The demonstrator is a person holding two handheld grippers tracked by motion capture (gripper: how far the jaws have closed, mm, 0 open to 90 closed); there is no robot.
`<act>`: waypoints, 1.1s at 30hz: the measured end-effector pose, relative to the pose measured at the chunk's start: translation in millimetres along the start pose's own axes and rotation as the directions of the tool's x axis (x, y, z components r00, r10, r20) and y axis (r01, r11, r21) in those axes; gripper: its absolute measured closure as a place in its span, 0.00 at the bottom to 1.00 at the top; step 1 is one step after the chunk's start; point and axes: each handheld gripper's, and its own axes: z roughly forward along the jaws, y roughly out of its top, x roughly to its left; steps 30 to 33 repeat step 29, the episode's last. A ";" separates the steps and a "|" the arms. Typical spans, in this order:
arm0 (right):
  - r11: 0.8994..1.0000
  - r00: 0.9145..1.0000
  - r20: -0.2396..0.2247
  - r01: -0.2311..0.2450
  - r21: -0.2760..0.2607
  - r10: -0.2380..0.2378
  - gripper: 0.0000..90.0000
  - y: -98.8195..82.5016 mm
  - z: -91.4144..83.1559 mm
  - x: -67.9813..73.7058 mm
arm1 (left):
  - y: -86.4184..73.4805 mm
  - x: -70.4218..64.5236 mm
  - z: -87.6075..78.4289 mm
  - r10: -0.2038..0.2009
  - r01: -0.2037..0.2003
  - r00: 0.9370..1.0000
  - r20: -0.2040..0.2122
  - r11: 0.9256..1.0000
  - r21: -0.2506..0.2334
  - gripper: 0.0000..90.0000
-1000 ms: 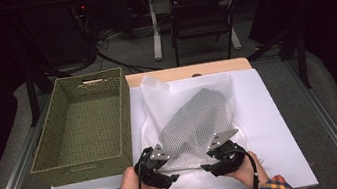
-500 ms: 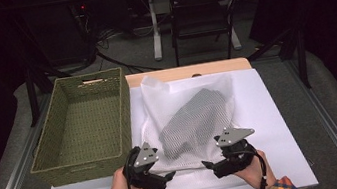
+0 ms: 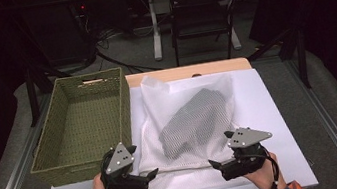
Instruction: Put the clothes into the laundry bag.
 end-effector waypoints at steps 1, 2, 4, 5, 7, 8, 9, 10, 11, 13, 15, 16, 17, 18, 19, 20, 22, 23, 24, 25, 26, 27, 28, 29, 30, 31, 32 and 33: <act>1.000 1.000 -0.002 0.001 -0.001 -0.001 0.04 -0.7 -2.0 -0.9 | -1.1 1.3 -2.9 -0.002 0.001 1.000 -0.002 1.000 -0.009 0.05; 1.000 1.000 0.000 0.003 -0.005 -0.003 0.04 -1.5 -4.2 -1.9 | -2.3 2.1 -5.4 -0.006 0.006 1.000 -0.002 1.000 -0.024 0.03; 1.000 1.000 0.004 0.002 -0.013 -0.002 0.04 -3.1 -9.2 -4.4 | -4.7 3.2 -9.5 -0.008 0.007 1.000 -0.017 0.999 -0.036 0.01; 1.000 1.000 0.013 -0.003 -0.019 0.003 0.04 -4.0 -11.8 -6.1 | -6.1 3.8 -10.6 -0.010 0.010 1.000 -0.022 0.999 -0.042 0.00; 0.999 1.000 0.022 -0.019 -0.035 0.019 0.04 -6.8 -17.2 -9.7 | -8.8 4.8 -13.0 -0.013 0.011 0.999 -0.038 0.999 -0.045 0.00; 0.999 0.999 0.035 -0.021 -0.039 0.022 0.04 -8.5 -19.5 -11.7 | -10.2 5.2 -14.2 -0.018 0.015 0.999 -0.046 0.999 -0.050 0.00; 0.999 0.999 0.040 -0.028 -0.046 0.030 0.03 -10.4 -21.5 -13.4 | -11.2 6.1 -16.0 -0.015 0.013 0.999 -0.050 0.999 -0.046 0.00; 0.998 0.998 0.046 -0.035 -0.048 0.037 0.03 -12.4 -23.5 -15.2 | -12.7 6.7 -18.0 -0.019 0.016 0.998 -0.055 0.998 -0.053 0.00; 0.998 0.997 0.057 -0.039 -0.049 0.042 0.03 -15.0 -25.6 -17.4 | -13.3 7.1 -19.1 -0.020 0.017 0.998 -0.057 0.998 -0.055 0.00; 0.998 0.997 0.065 -0.041 -0.055 0.045 0.02 -18.7 -28.4 -19.2 | -14.4 7.6 -21.3 -0.019 0.017 0.999 -0.049 0.999 -0.050 0.00; 0.998 0.995 0.087 -0.039 -0.052 0.044 0.01 -21.2 -32.6 -20.4 | -15.7 7.0 -23.9 -0.020 0.017 0.999 -0.049 0.998 -0.059 0.00; 0.997 0.995 0.091 -0.039 -0.066 0.045 0.01 -22.6 -35.6 -22.2 | -16.5 6.9 -25.2 -0.022 0.019 0.999 -0.046 0.998 -0.060 0.00; 0.996 0.994 0.096 -0.052 -0.077 0.059 0.01 -24.4 -38.6 -23.9 | -17.7 6.5 -26.7 -0.022 0.019 0.998 -0.050 0.998 -0.064 0.00; 0.994 0.993 0.097 -0.065 -0.092 0.074 0.00 -27.5 -41.6 -26.7 | -18.8 6.5 -27.8 -0.021 0.017 0.998 -0.054 0.998 -0.066 0.00; 0.992 0.991 0.101 -0.076 -0.098 0.086 0.00 -29.6 -43.0 -27.9 | -20.0 7.1 -29.0 -0.016 0.013 0.998 -0.054 0.998 -0.066 0.00; 0.991 0.990 0.107 -0.080 -0.103 0.091 0.00 -32.5 -44.3 -29.9 | -21.7 7.1 -30.2 -0.020 0.016 0.998 -0.059 0.998 -0.067 0.00; 0.989 0.987 0.121 -0.093 -0.113 0.106 0.00 -39.1 -46.1 -33.0 | -25.6 7.9 -33.0 -0.013 0.008 0.998 -0.066 0.998 -0.069 0.00; 0.989 0.985 0.132 -0.094 -0.114 0.109 0.00 -42.0 -46.8 -34.7 | -27.8 8.1 -33.9 -0.017 0.013 0.998 -0.063 0.998 -0.067 0.00; 0.989 0.985 0.137 -0.093 -0.114 0.109 0.00 -44.5 -47.3 -36.4 | -30.0 8.4 -34.7 -0.013 0.008 0.998 -0.069 0.998 -0.070 0.00; 0.989 0.983 0.148 -0.092 -0.113 0.108 0.00 -46.4 -47.7 -37.8 | -31.8 8.8 -35.7 -0.008 0.003 0.996 -0.092 0.999 -0.052 0.00; 0.990 0.981 0.159 -0.090 -0.112 0.107 0.00 -48.0 -47.7 -39.8 | -32.7 9.1 -35.3 -0.016 0.012 0.994 -0.109 0.999 -0.039 0.00; 0.990 0.982 0.156 -0.093 -0.105 0.109 0.00 -48.3 -47.6 -41.0 | -34.2 10.1 -36.1 -0.027 0.023 0.994 -0.110 0.999 -0.041 0.00; 0.990 0.981 0.157 -0.098 -0.103 0.113 0.00 -47.8 -47.9 -42.0 | -35.3 11.5 -37.4 -0.032 0.028 0.994 -0.107 0.999 -0.046 0.00; 0.989 0.981 0.158 -0.096 -0.111 0.112 0.00 -46.8 -48.2 -42.5 | -35.8 12.5 -37.9 -0.038 0.033 0.993 -0.109 0.998 -0.046 0.00; 0.989 0.981 0.158 -0.096 -0.111 0.112 0.00 -46.8 -48.2 -42.5 | -35.8 12.5 -37.9 -0.038 0.033 0.993 -0.109 0.998 -0.046 0.00; 0.989 0.981 0.158 -0.096 -0.111 0.112 0.00 -46.8 -48.2 -42.5 | -35.8 12.5 -37.9 -0.038 0.033 0.993 -0.109 0.998 -0.046 0.00; 0.989 0.981 0.158 -0.096 -0.111 0.112 0.00 -46.8 -48.2 -42.5 | -35.8 12.5 -37.9 -0.038 0.033 0.993 -0.109 0.998 -0.046 0.00; 0.989 0.981 0.158 -0.096 -0.111 0.112 0.00 -46.8 -48.2 -42.5 | -35.8 12.5 -37.9 -0.038 0.033 0.993 -0.109 0.998 -0.046 0.00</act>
